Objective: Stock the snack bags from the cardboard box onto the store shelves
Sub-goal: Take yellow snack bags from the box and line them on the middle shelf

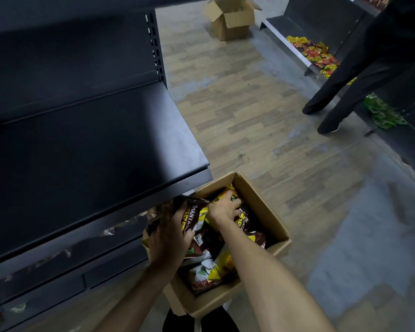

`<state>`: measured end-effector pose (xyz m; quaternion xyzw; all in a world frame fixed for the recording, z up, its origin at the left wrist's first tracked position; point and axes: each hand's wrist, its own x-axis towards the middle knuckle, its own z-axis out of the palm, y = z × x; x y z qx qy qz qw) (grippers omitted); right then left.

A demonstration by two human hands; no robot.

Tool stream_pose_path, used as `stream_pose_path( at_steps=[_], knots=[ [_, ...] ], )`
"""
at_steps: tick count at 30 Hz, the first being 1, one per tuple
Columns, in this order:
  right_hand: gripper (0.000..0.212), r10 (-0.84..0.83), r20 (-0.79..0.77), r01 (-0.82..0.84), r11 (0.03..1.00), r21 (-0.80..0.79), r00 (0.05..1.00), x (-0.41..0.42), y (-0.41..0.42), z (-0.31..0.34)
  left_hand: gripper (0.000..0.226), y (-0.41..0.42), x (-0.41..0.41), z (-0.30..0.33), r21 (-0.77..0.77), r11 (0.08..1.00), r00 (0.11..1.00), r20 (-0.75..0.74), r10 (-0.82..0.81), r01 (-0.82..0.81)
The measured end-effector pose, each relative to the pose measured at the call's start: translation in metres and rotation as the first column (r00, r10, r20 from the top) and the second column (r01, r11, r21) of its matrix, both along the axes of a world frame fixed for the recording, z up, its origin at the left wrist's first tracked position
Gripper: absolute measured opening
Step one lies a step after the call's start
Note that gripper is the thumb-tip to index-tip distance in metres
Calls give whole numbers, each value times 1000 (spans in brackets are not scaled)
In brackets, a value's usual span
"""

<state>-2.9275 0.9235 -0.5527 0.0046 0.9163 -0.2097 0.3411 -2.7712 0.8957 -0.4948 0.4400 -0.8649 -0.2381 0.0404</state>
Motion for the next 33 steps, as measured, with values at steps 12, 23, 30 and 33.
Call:
stream_pose_path(
  at_steps=[12,23,30,33],
  knots=[
    [75,256,-102,-272,942,-198,961,-16,67,66,67,14,-25,21,95,994,998,35,-57,54],
    [65,356,-389,-470,845,-255,850,9,107,90,63,35,-37,38,49,998,999,-19,-40,41],
    [67,385,-433,-530,797,-290,815,21,119,100,66,51,-21,54,-53,999,1000,30,5,-3],
    [66,394,-457,-550,785,-284,798,32,122,110,61,59,-8,69,-134,991,998,66,21,-12]
  ],
)
